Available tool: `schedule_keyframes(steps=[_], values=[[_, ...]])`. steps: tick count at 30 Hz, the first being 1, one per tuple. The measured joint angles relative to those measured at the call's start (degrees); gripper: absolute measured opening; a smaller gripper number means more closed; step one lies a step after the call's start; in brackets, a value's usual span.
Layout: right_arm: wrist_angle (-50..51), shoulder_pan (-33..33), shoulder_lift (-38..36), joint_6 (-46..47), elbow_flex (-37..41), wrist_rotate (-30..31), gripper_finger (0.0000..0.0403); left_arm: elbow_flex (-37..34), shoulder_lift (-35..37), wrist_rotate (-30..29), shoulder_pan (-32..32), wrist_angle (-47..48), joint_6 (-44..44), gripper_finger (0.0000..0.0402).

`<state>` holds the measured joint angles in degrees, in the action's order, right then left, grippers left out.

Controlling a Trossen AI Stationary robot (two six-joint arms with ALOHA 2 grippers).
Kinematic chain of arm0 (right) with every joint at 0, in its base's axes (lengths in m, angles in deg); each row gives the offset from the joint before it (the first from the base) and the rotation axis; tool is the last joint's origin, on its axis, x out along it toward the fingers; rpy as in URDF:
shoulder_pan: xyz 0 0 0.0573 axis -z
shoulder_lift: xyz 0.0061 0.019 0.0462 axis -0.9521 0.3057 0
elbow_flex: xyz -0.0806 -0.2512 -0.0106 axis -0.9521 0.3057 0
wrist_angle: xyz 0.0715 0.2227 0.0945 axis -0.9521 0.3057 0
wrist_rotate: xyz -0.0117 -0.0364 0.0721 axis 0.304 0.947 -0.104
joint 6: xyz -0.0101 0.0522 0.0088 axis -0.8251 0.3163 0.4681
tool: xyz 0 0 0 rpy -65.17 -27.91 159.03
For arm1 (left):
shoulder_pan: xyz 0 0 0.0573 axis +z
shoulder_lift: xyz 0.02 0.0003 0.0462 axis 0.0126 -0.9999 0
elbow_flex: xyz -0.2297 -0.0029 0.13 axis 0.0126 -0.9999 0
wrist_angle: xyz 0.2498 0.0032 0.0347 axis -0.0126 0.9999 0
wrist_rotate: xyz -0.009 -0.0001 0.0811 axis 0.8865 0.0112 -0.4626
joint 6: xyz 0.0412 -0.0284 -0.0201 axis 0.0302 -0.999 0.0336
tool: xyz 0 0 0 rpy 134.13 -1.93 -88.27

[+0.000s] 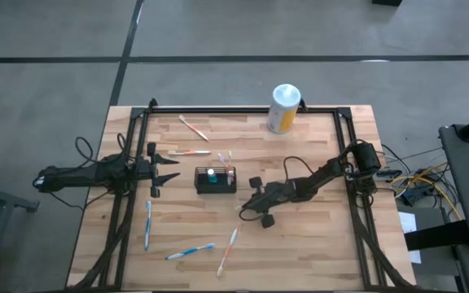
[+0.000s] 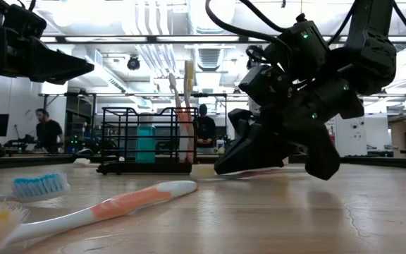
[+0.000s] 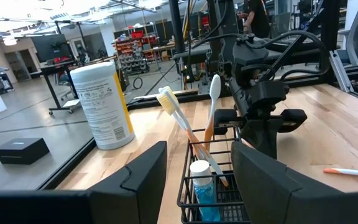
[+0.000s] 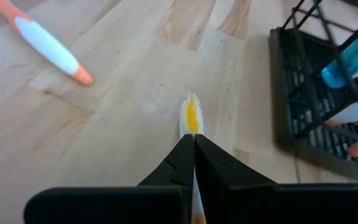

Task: Pick & Place toothbrushing station
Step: Put the orange toothbrush into the right section of the wire organizer

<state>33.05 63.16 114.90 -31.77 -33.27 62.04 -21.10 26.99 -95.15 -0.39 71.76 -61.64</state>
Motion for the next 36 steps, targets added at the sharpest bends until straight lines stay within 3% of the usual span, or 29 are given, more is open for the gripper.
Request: schedule_keyframes(steps=[16,30,36], values=[[0.59,0.00,0.00,0.36,-0.94,-0.15,0.0012,0.00,-0.01,0.01,0.00,0.00,-0.01,0.0186],[4.77,-0.20,-0.86,1.21,-2.90,-0.10,0.0133,-0.01,0.01,-0.01,0.01,0.00,0.01,0.0186],[22.50,-0.22,-5.04,-4.66,-8.97,2.79,0.0146,0.00,0.01,-0.01,0.01,0.00,-0.01,0.0186]])
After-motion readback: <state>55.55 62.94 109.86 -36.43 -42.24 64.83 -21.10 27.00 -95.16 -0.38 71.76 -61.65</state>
